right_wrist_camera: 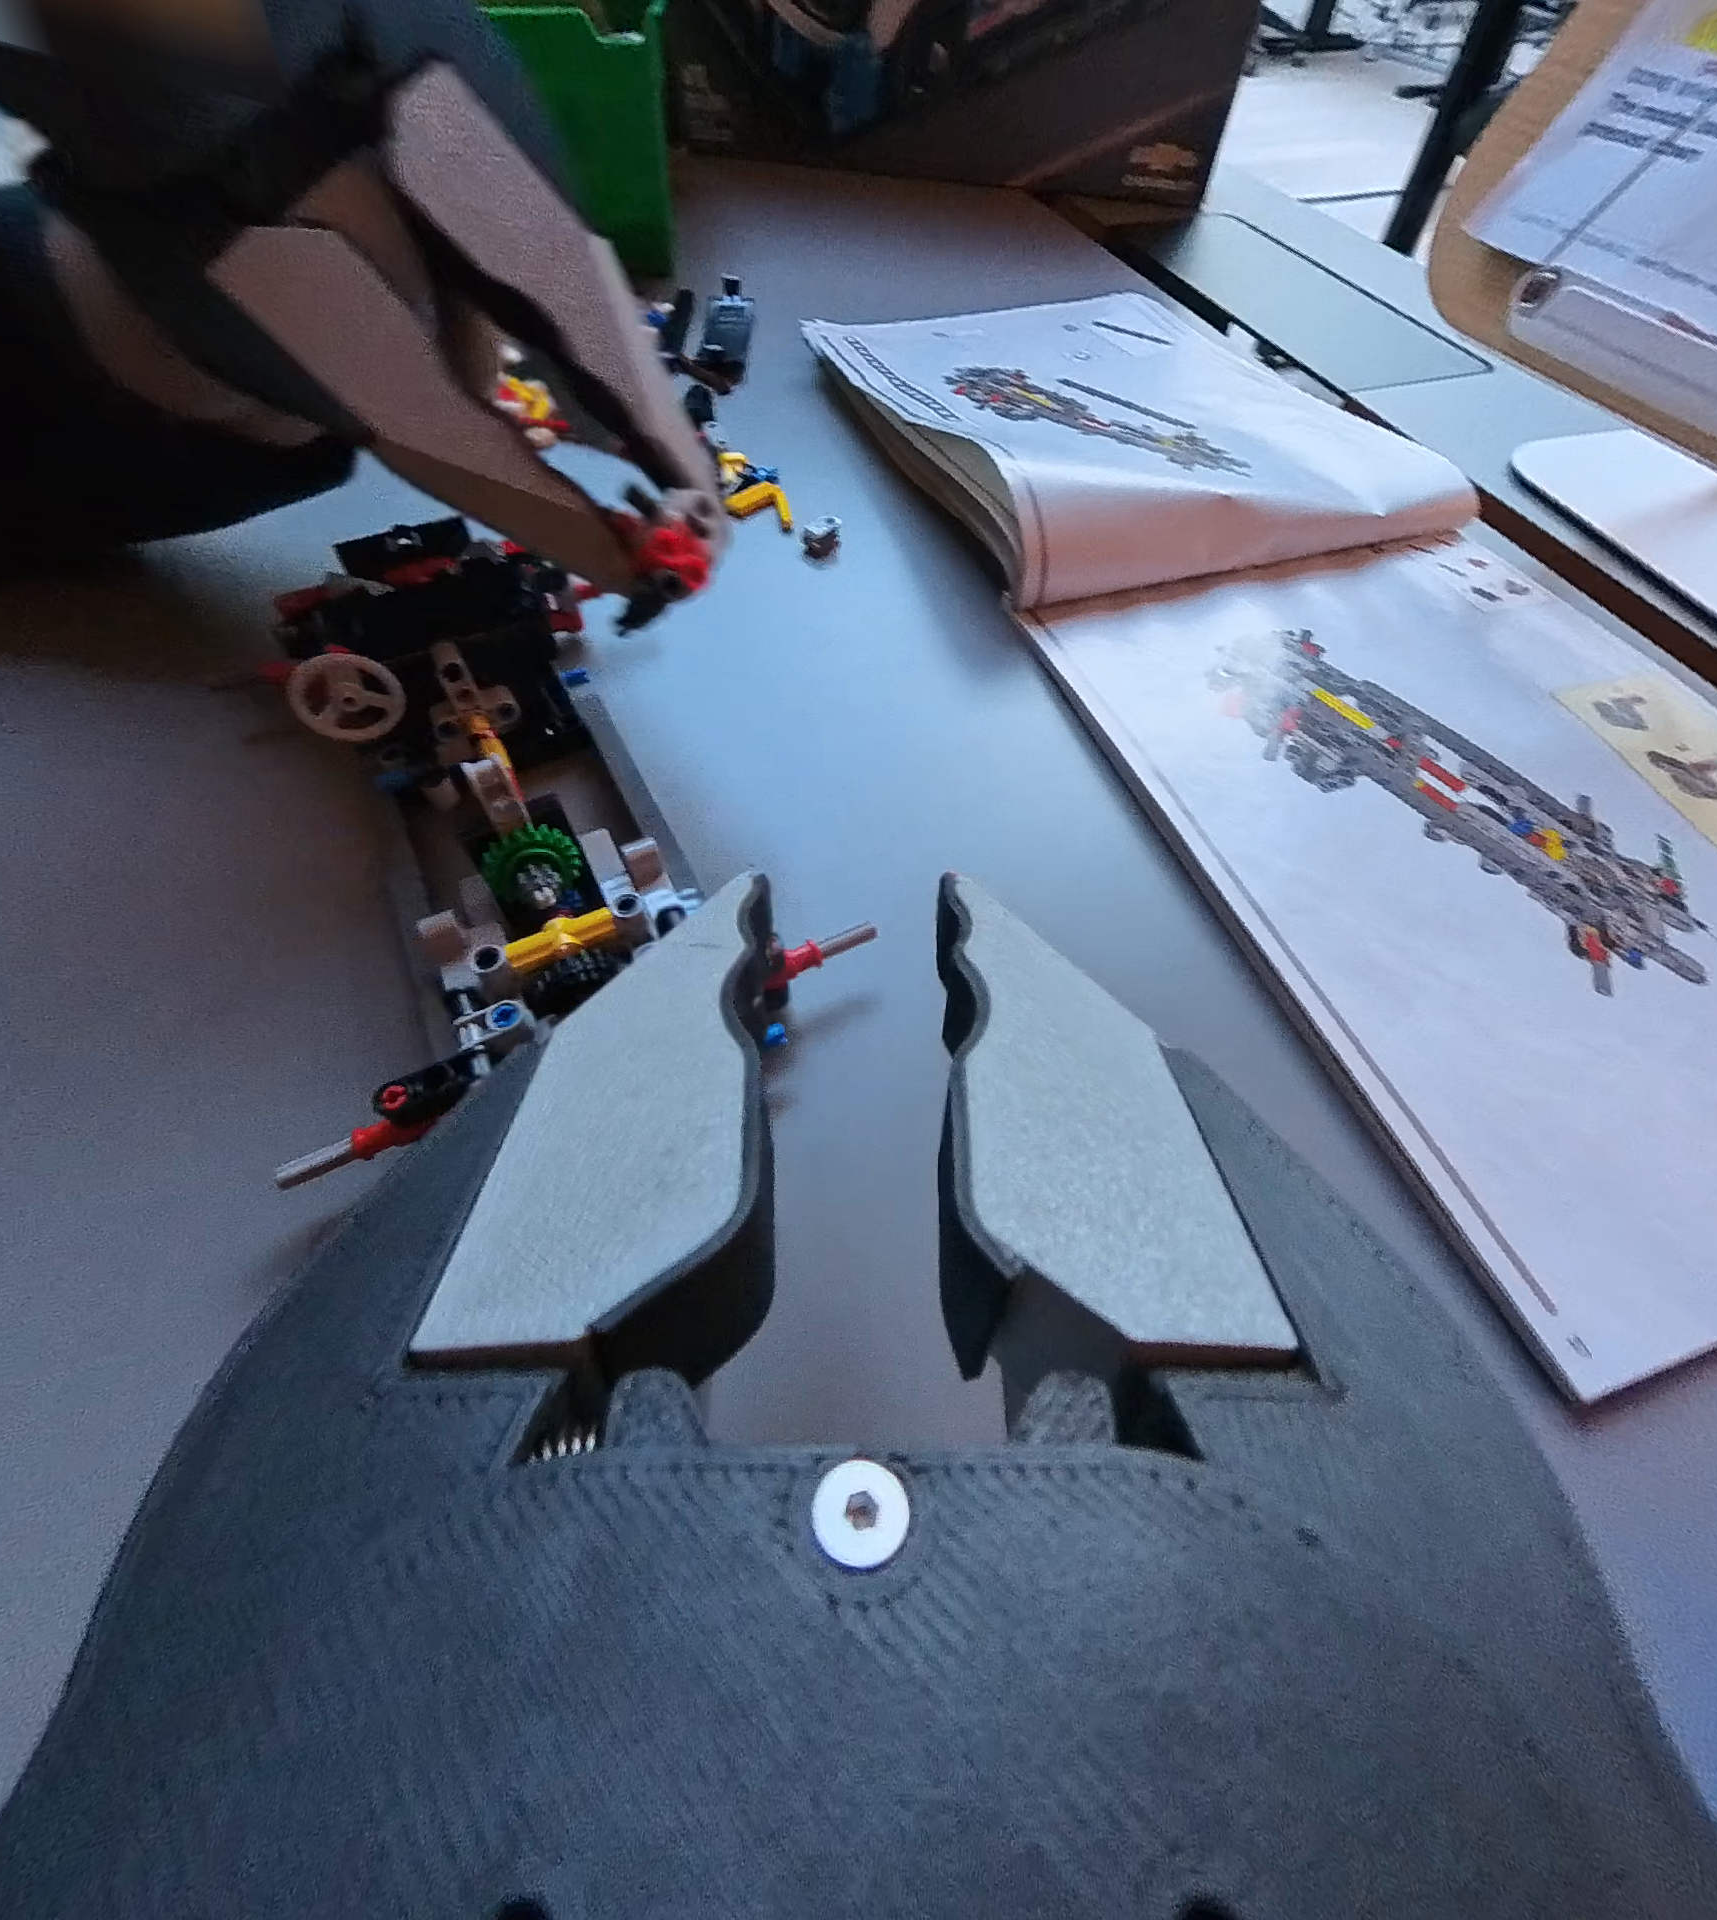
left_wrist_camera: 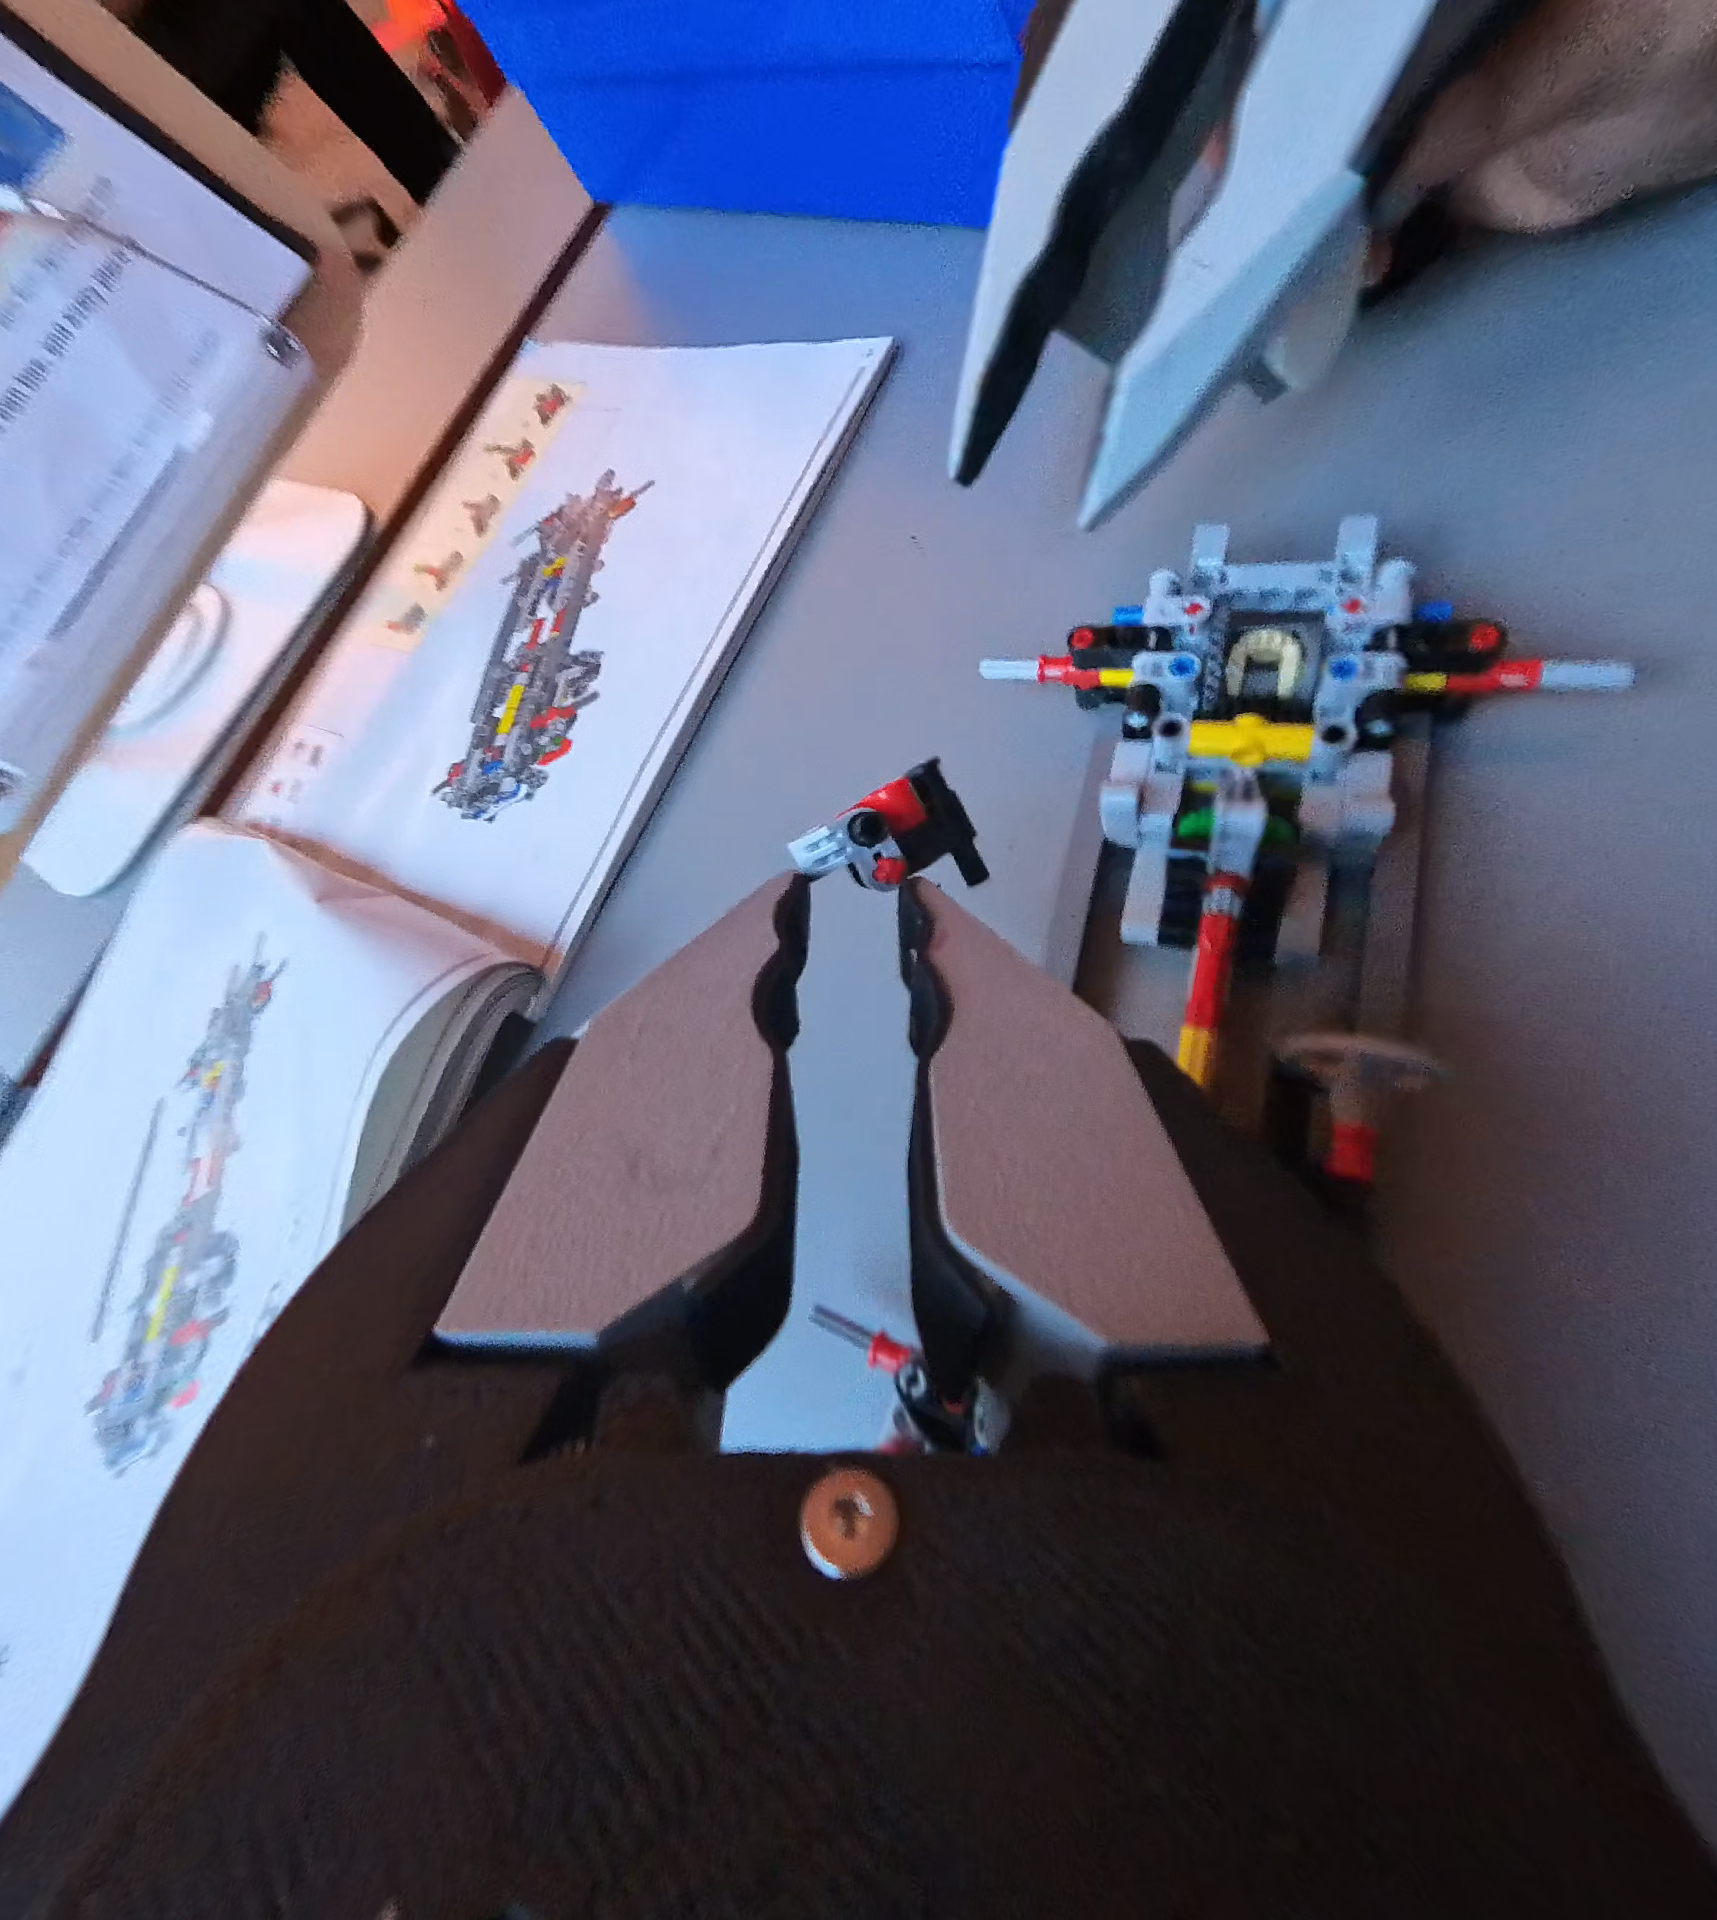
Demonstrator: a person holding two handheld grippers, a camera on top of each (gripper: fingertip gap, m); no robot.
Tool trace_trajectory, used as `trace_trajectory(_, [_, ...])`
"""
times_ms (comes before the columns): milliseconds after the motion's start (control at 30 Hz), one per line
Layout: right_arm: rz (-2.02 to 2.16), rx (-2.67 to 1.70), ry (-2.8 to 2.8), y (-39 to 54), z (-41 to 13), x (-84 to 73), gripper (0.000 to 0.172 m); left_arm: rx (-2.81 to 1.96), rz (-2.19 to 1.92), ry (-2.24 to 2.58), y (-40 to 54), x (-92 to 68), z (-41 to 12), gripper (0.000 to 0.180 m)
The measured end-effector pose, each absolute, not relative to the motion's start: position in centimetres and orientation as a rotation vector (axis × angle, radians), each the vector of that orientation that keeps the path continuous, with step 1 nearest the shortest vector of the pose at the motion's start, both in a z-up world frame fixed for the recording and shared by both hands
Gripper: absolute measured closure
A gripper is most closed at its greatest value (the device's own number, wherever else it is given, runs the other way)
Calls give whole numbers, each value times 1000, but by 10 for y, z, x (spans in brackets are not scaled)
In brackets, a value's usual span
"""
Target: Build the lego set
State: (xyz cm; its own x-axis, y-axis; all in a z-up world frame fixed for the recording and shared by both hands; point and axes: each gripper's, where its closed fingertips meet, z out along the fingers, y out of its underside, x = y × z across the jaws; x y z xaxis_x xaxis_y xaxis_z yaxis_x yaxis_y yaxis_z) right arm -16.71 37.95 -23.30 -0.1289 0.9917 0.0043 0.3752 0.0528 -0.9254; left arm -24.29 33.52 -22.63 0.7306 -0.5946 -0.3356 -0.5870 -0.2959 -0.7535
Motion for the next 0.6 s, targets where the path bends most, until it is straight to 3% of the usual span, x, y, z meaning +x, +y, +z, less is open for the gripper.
trace_trajectory(300, [1224,-1256,-1674,368,-220,-181,145,-2045,-499,723,368,-228,-209,165])
trace_trajectory(600, [1331,-1280,-1624,362,-213,-183,141,-2021,-482,615,361,-258,-212,165])
